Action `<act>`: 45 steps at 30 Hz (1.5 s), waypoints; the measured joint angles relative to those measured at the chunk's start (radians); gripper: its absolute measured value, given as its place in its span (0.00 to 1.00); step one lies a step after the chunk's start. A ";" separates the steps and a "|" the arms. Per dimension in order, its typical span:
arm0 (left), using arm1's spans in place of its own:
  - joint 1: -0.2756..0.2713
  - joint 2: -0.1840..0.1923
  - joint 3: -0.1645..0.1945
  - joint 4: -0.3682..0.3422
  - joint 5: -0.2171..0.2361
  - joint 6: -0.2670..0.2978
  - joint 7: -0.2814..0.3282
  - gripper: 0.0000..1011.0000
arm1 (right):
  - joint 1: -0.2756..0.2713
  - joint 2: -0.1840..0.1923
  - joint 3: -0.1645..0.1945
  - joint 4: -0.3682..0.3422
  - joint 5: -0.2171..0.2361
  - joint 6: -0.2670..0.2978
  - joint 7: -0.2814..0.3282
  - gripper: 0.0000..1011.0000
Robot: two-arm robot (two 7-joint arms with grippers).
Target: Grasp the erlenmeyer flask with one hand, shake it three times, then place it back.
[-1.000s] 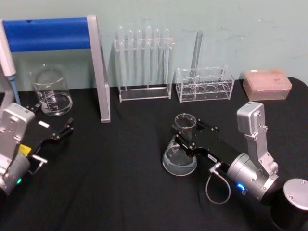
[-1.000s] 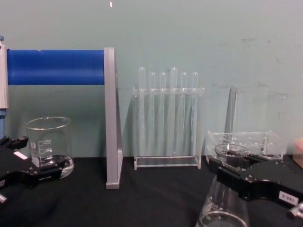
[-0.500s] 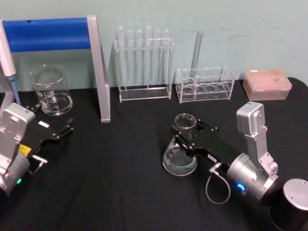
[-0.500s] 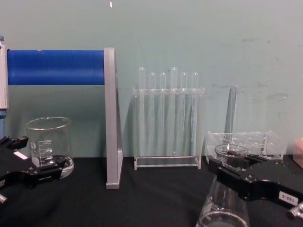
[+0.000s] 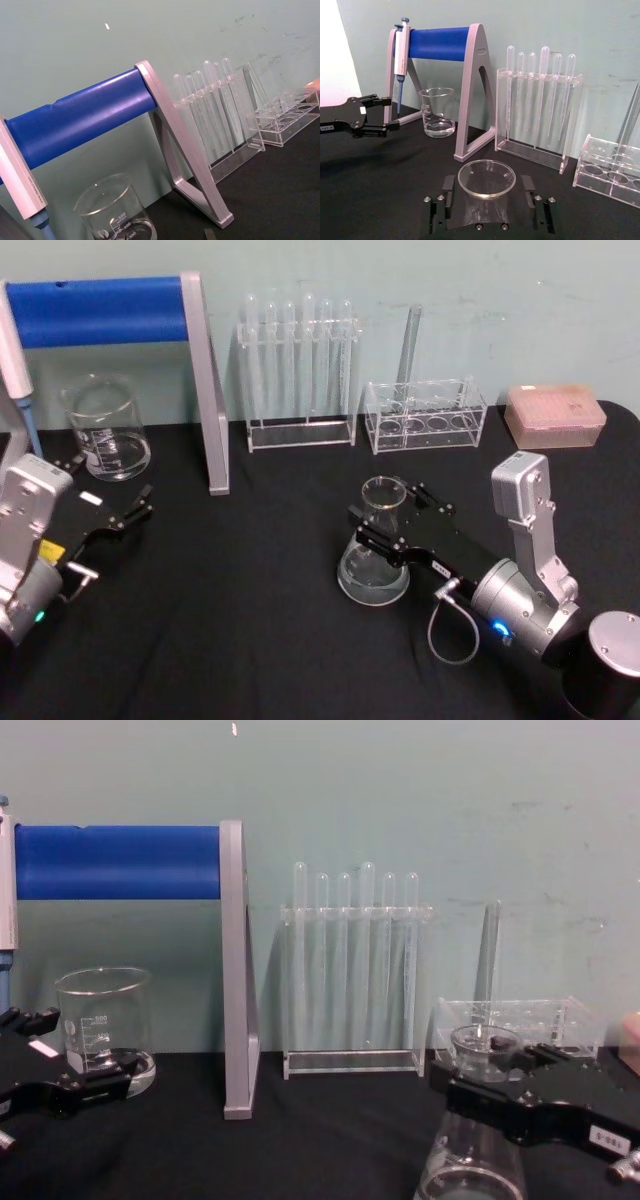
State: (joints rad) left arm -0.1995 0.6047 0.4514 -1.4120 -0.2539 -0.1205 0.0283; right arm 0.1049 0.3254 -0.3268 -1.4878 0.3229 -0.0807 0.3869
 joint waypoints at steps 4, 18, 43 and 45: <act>0.000 0.000 0.000 0.000 0.000 0.000 0.000 0.99 | 0.000 0.000 0.000 0.000 0.000 0.000 0.000 0.90; 0.000 0.000 0.000 0.000 0.000 0.000 0.000 0.99 | -0.005 0.007 0.002 -0.006 0.009 0.008 0.006 0.99; 0.000 0.000 0.000 0.000 0.000 0.000 0.000 0.99 | -0.193 0.147 0.085 -0.189 0.080 0.042 0.007 0.99; 0.000 0.000 0.000 0.000 0.000 0.000 0.000 0.99 | -0.197 0.147 0.096 -0.190 0.079 0.041 -0.007 0.99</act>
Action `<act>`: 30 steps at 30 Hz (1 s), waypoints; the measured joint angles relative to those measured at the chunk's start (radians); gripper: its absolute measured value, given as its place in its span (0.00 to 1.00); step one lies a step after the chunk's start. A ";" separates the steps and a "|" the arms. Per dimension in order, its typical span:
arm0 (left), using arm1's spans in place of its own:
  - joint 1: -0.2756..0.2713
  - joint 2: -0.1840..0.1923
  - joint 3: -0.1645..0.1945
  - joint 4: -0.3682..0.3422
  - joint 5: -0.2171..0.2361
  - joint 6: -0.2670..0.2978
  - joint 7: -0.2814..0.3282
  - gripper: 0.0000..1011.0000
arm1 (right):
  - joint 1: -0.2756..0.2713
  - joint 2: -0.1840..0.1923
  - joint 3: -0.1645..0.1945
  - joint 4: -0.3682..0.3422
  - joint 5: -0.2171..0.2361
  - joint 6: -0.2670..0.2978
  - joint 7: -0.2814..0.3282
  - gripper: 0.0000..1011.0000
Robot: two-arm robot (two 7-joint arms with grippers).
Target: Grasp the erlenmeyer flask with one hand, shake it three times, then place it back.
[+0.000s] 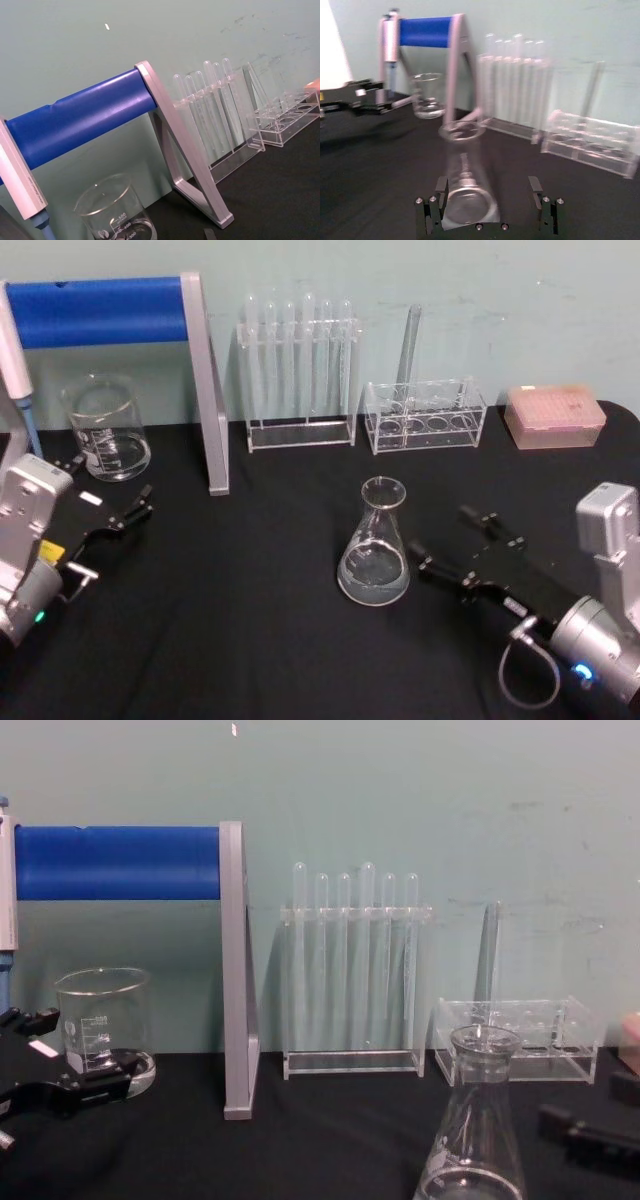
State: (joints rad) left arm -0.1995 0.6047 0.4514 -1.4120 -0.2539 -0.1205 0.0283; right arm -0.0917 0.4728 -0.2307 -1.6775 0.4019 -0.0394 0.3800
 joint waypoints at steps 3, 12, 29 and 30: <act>0.000 0.000 0.000 0.000 0.000 0.000 0.000 0.99 | 0.001 -0.009 0.026 0.008 -0.010 -0.001 -0.040 0.99; 0.000 0.000 0.000 0.000 0.000 0.000 0.000 0.99 | 0.076 -0.072 0.068 0.107 -0.104 -0.031 -0.156 0.99; 0.000 0.000 0.000 0.000 0.000 0.000 0.000 0.99 | 0.200 -0.142 0.049 0.285 -0.276 -0.091 -0.229 0.99; 0.000 0.000 0.000 0.000 0.000 0.000 0.000 0.99 | 0.200 -0.144 0.050 0.286 -0.279 -0.091 -0.229 0.99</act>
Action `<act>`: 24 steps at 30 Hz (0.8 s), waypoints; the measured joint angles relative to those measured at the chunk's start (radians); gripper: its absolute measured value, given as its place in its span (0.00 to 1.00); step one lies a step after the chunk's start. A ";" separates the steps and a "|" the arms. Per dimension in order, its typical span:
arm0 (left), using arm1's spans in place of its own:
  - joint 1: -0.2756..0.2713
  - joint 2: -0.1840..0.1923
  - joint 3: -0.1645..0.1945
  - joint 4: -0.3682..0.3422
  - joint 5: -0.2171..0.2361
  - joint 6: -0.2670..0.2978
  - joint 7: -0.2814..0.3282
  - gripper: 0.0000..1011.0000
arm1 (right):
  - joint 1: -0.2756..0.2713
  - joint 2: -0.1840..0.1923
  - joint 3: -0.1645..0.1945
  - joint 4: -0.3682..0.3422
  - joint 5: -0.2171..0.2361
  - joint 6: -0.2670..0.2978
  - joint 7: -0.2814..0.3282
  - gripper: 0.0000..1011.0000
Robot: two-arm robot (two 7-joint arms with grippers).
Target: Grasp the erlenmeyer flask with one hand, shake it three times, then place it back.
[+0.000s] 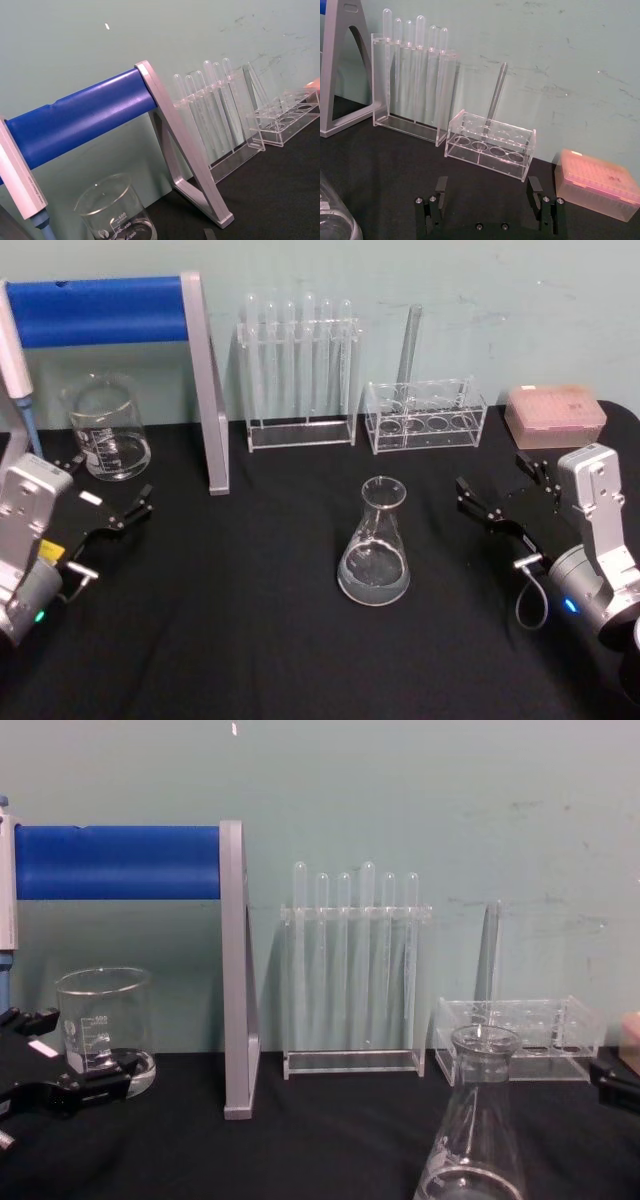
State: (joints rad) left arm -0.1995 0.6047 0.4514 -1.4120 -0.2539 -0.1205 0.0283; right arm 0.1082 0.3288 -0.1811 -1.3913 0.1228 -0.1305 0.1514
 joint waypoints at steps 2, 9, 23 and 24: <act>0.000 0.000 0.000 0.000 0.000 0.000 0.000 0.99 | 0.000 -0.004 0.003 0.001 -0.009 0.000 0.000 0.99; 0.000 0.000 0.000 0.000 0.000 0.000 0.000 0.99 | -0.001 -0.003 0.002 0.001 -0.009 0.000 0.000 0.99; 0.000 0.000 0.000 0.000 0.000 0.000 0.000 0.99 | -0.002 -0.001 0.001 -0.001 -0.004 0.000 0.001 0.99; 0.000 0.000 0.000 0.000 0.000 0.000 0.000 0.99 | -0.002 -0.001 0.001 -0.001 -0.004 0.000 0.001 0.99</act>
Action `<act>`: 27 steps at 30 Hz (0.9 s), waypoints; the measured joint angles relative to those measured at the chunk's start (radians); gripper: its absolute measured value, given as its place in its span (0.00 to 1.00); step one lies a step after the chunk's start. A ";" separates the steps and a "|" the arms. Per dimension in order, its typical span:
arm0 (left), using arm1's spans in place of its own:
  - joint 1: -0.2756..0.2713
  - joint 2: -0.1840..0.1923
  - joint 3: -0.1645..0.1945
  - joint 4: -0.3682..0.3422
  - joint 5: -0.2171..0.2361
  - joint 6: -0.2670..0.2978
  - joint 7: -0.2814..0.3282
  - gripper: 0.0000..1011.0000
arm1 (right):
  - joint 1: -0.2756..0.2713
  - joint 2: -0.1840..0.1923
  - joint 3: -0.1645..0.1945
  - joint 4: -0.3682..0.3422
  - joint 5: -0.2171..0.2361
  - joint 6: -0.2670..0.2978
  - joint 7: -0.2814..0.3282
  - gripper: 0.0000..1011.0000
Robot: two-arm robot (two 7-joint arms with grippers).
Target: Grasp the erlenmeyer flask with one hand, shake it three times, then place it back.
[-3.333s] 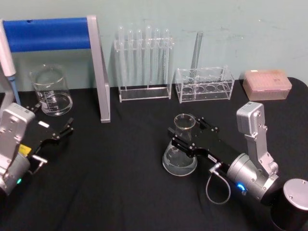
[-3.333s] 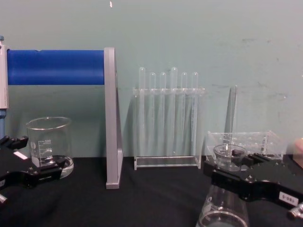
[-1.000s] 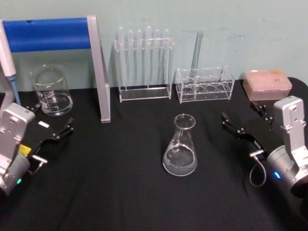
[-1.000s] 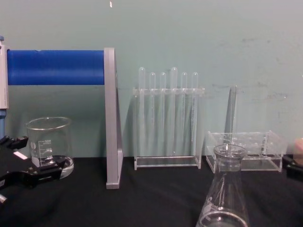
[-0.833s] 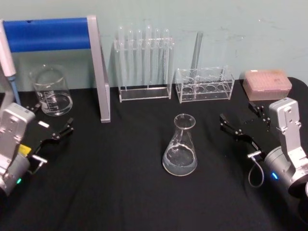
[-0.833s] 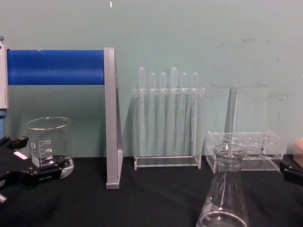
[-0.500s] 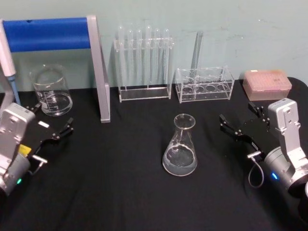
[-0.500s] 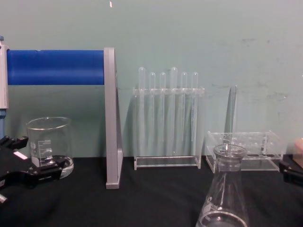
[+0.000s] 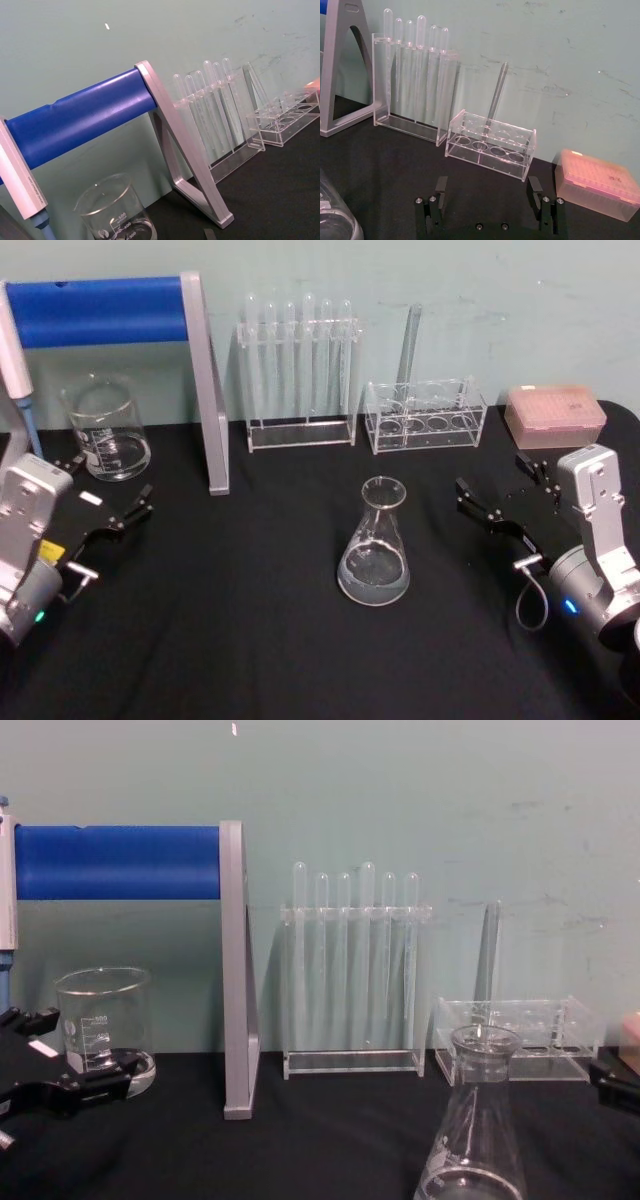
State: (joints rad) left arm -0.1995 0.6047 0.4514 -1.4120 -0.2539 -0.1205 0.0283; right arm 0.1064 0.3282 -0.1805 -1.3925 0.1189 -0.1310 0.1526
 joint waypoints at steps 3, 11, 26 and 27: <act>0.000 0.000 0.000 0.000 0.000 0.000 0.000 0.99 | 0.000 0.000 0.000 0.000 0.001 0.000 0.000 0.99; 0.000 0.000 0.000 0.000 0.000 0.000 0.000 0.99 | 0.000 0.001 0.000 -0.001 0.001 0.000 0.001 0.99; 0.000 0.000 0.000 0.000 0.000 0.000 0.000 0.99 | 0.000 0.001 0.000 -0.001 0.002 0.001 0.001 0.99; 0.000 0.000 0.000 0.000 0.000 0.000 0.000 0.99 | 0.000 0.001 0.000 -0.001 0.002 0.001 0.001 0.99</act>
State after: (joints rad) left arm -0.1995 0.6047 0.4514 -1.4119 -0.2539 -0.1205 0.0283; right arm 0.1063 0.3293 -0.1807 -1.3936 0.1214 -0.1298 0.1536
